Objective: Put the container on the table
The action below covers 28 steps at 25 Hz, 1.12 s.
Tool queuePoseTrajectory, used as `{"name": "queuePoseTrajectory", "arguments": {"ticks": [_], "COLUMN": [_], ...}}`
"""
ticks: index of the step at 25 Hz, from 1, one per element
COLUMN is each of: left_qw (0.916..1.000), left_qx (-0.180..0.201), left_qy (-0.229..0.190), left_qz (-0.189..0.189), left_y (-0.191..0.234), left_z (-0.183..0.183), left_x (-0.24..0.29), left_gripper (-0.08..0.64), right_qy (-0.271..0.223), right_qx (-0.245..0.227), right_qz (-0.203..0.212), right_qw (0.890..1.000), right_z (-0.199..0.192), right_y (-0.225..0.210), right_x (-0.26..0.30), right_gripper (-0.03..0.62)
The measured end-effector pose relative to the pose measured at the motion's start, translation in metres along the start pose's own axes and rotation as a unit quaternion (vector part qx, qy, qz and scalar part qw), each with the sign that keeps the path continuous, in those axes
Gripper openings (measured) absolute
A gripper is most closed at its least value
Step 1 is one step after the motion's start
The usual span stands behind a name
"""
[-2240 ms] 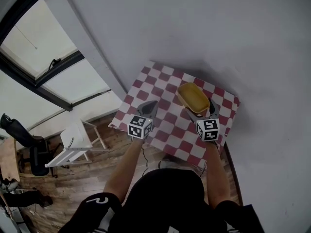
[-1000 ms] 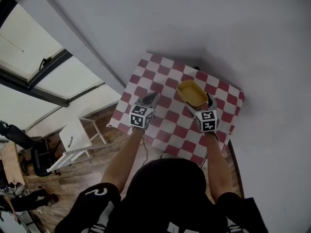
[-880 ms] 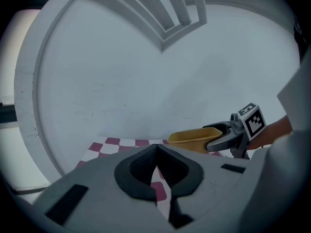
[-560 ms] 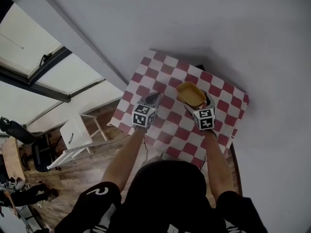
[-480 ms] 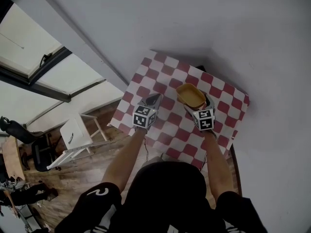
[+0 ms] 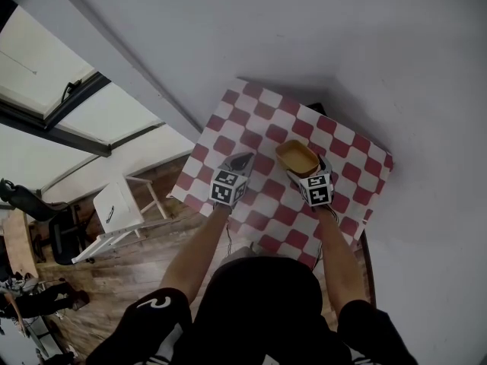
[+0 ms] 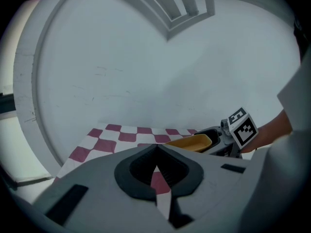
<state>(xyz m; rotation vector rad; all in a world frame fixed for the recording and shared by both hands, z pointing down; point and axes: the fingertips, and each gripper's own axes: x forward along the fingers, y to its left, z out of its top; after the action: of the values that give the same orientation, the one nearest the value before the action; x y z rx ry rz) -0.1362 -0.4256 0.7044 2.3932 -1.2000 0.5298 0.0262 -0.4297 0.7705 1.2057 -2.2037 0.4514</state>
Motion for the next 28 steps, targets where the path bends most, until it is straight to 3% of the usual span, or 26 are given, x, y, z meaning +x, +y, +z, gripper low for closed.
{"name": "queuePoseTrajectory", "arguments": {"ticks": [11,28], "left_qw": [0.9999,0.9997], "left_qx": [0.003,-0.001], "left_qy": [0.010,0.013], "left_qz": [-0.011,-0.019], "left_y": [-0.008,-0.013], "left_z": [-0.005,-0.009], "left_x": [0.005,0.006], "left_gripper": [0.025,0.025], "right_qy": [0.034,0.095], "right_qx": [0.012,0.071], "right_qz": [0.003,0.014], "right_qw": [0.999,0.993], "right_z": [-0.027,-0.068], "right_y": [-0.002,0.006], "right_x": [0.004,0.008], "right_gripper": [0.546,0.551]}}
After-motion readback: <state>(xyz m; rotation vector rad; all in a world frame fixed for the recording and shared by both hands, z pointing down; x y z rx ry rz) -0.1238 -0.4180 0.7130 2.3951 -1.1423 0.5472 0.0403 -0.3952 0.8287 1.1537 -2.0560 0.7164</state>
